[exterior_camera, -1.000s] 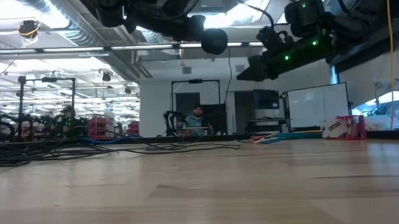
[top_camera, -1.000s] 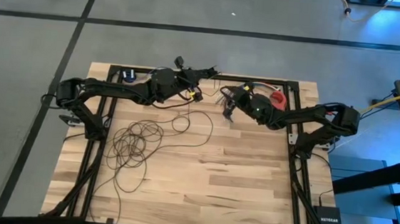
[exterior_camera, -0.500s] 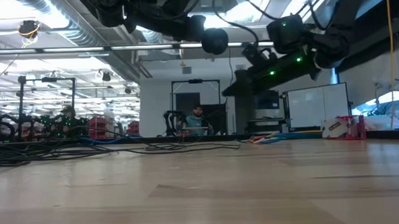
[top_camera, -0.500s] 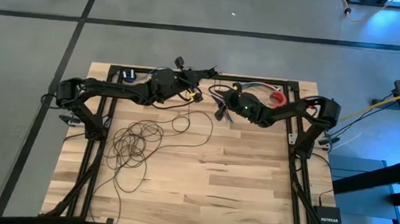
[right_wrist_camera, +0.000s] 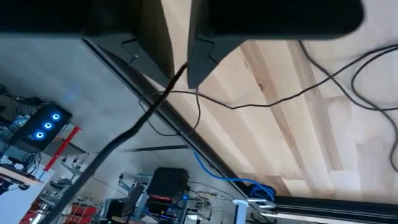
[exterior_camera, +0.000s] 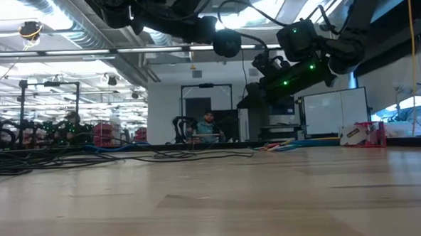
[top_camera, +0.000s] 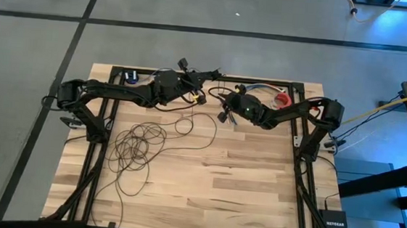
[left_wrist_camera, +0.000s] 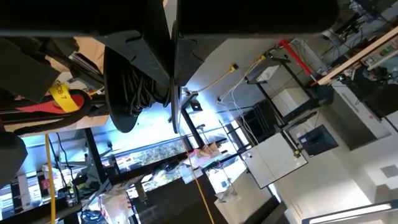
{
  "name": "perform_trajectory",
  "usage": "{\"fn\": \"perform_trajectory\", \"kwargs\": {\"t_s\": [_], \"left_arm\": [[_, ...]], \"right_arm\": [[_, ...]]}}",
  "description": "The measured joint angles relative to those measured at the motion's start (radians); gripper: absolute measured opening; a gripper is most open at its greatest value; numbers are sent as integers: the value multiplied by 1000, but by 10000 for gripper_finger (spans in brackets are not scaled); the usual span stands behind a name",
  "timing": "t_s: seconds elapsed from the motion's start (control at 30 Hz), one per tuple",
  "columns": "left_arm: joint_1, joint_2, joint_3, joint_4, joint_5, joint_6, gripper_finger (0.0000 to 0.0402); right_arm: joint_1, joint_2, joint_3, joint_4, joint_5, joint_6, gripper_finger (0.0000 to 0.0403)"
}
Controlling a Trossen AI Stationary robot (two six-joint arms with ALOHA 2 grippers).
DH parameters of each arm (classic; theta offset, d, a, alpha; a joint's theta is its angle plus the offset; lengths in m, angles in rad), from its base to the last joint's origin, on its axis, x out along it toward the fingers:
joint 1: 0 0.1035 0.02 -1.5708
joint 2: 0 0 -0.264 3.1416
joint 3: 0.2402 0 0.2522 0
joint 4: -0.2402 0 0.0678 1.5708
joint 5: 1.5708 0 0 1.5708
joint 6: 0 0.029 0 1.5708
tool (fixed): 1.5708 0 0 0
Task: Coiling cords
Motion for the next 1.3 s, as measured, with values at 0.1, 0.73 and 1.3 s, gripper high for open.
{"fn": "perform_trajectory", "kwargs": {"t_s": [0.1,0.73,1.3], "left_arm": [[0,0,0,1,0,0,1],[14,-30,1,60,244,-243,1],[17,-29,1,46,207,-204,1]], "right_arm": [[0,-1,0,0,-51,-1,26],[99,-2,26,45,69,-155,3],[253,-20,227,-155,52,-381,3]]}}
